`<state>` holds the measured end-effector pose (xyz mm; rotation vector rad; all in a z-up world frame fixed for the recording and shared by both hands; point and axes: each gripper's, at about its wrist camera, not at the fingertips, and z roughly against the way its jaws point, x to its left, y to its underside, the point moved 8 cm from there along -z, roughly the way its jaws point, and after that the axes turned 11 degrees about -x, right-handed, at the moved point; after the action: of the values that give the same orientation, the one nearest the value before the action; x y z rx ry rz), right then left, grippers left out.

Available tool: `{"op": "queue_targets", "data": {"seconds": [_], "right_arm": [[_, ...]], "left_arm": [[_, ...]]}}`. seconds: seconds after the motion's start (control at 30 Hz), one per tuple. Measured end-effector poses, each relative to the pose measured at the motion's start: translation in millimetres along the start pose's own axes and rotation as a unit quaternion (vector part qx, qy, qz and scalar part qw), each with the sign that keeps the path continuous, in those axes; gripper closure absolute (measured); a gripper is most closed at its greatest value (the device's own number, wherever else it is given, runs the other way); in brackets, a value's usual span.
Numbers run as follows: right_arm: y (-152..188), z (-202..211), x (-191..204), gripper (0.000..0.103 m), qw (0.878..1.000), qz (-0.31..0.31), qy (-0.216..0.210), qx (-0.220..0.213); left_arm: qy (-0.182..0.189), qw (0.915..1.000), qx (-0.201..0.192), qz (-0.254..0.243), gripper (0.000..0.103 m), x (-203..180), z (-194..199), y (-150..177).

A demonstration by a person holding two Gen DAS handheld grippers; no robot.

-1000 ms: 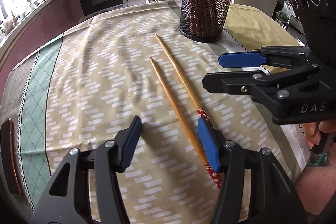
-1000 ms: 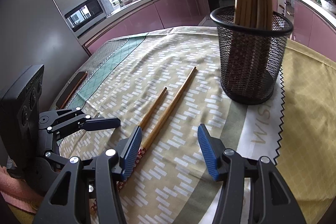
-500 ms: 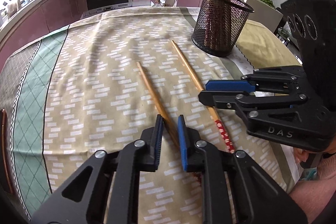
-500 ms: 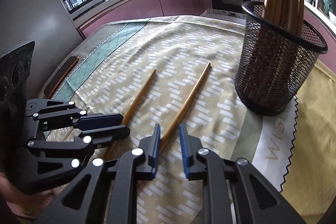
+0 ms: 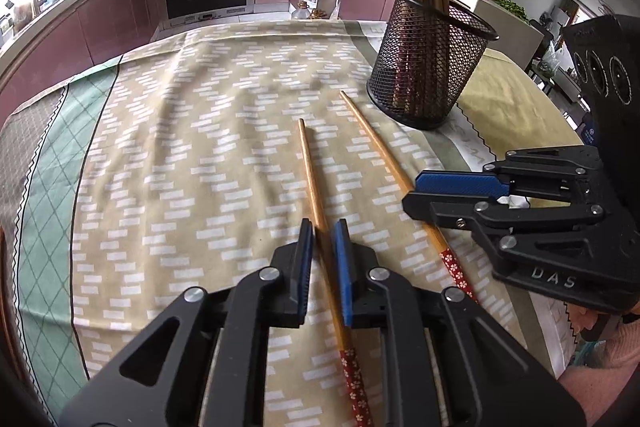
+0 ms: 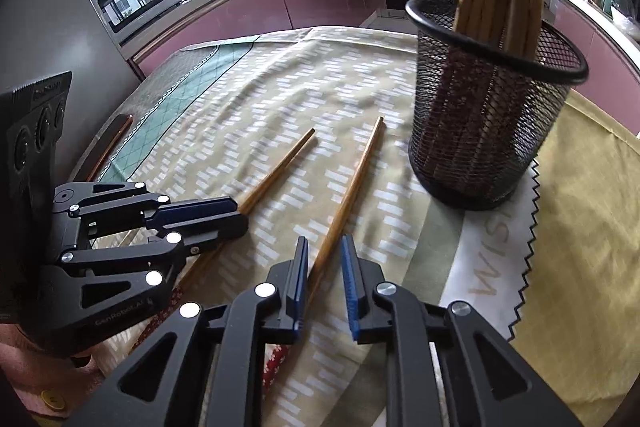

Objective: Organize utensils
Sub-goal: 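Close the left gripper on a chopstick while the right gripper grasps the other chopstick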

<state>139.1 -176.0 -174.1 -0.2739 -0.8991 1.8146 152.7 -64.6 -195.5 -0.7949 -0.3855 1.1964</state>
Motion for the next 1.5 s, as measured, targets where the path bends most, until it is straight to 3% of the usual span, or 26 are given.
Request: {"op": "queue_targets", "data": {"seconds": [0.37,0.47,0.8,1.07,1.5], "right_arm": [[-6,-8,-1,0.087,1.000,0.006,0.011,-0.005],[-6,-8,-4,0.091,1.000,-0.002,0.011,-0.007],[-8,1,-11,0.097,0.999,-0.043,-0.015,-0.020],[-11,7,1,0.097,0.998,-0.034,-0.044,-0.021],[-5,-9,3,0.094,1.000,0.001,-0.014,0.000]], "left_arm": [[-0.005,1.0000,0.000,0.001,0.088,2,-8,-7],[-0.007,1.0000,0.000,0.003,0.091,2,-10,-10],[-0.002,0.9998,-0.004,0.019,0.095,4,-12,-12],[0.005,0.9998,-0.009,0.016,0.095,-2,-9,-12],[0.000,0.9999,0.001,-0.010,0.094,-10,-19,-9]]}}
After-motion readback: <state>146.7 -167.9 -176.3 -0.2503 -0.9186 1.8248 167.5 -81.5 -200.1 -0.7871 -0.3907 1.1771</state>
